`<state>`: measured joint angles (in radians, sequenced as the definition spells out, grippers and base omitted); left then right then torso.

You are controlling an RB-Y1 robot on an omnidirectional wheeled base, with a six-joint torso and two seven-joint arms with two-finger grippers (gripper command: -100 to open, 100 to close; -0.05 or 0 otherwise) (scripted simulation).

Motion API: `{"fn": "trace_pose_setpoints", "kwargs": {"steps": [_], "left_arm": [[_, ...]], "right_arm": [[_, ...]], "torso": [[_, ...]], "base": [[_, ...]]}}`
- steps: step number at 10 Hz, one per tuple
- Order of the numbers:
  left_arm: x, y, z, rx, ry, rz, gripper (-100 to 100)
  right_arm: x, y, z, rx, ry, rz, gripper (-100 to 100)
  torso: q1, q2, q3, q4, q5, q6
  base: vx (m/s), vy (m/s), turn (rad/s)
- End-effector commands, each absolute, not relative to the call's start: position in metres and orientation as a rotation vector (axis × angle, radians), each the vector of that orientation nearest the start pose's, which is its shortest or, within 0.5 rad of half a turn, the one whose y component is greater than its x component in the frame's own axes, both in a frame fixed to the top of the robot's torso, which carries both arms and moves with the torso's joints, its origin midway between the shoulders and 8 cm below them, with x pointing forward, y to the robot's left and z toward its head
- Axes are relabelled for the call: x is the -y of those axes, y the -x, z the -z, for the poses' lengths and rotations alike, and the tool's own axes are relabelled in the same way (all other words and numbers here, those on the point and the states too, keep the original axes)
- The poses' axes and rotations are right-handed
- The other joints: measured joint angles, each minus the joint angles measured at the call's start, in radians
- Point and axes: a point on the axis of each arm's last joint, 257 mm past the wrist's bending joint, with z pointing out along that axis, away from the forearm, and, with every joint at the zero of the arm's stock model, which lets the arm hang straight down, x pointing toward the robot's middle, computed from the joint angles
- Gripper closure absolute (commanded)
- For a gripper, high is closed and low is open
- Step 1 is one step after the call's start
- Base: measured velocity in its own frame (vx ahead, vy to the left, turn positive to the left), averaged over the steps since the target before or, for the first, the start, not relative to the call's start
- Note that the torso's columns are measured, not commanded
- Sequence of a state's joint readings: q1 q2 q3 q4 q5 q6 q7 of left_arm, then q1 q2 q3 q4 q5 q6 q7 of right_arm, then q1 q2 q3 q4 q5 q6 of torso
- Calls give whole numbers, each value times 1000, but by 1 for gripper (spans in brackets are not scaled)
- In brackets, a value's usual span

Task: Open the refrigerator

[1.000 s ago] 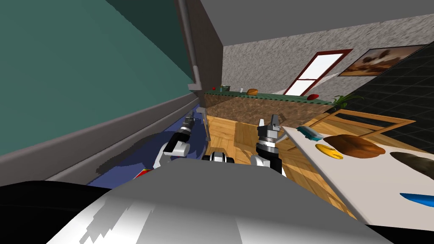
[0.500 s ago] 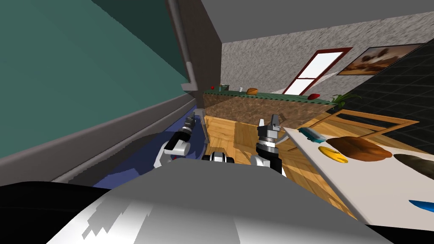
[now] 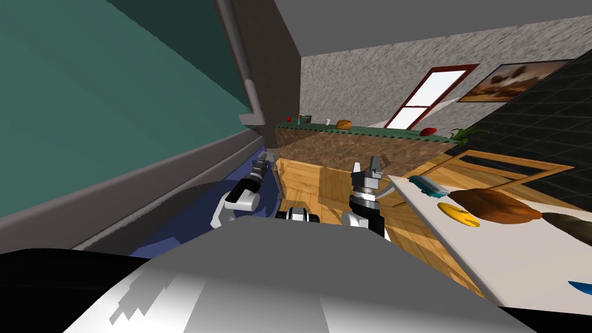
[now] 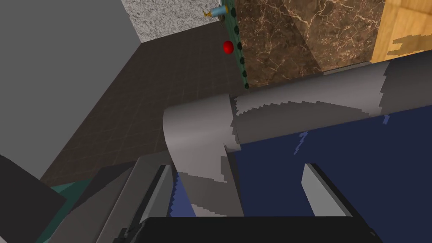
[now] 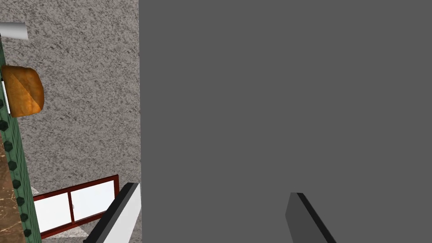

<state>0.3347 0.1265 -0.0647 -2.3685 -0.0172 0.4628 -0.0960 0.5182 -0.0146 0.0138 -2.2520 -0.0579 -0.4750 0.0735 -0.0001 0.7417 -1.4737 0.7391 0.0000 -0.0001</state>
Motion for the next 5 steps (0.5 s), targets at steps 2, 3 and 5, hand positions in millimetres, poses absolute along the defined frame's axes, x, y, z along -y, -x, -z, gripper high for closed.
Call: {"fn": "trace_pose_setpoints", "kwargs": {"steps": [2,3,5], "left_arm": [[-248,-438,95,-1287,1042,1029,100],[-229,-436,90,-1310,1007,1070,100],[-220,-435,89,-1326,993,1088,100]], "right_arm": [[284,-352,-1,-656,-713,-1262,0],[284,-352,-1,-656,-714,-1262,0],[284,-352,-1,-656,-714,-1263,0]], "torso": [[0,-4,-3,-1,0,0],[1,-3,-1,-3,1,0],[-3,2,3,-4,2,-2]], "base": [[32,-3,-1],[-152,-93,-173],[-181,-181,-137]]}}
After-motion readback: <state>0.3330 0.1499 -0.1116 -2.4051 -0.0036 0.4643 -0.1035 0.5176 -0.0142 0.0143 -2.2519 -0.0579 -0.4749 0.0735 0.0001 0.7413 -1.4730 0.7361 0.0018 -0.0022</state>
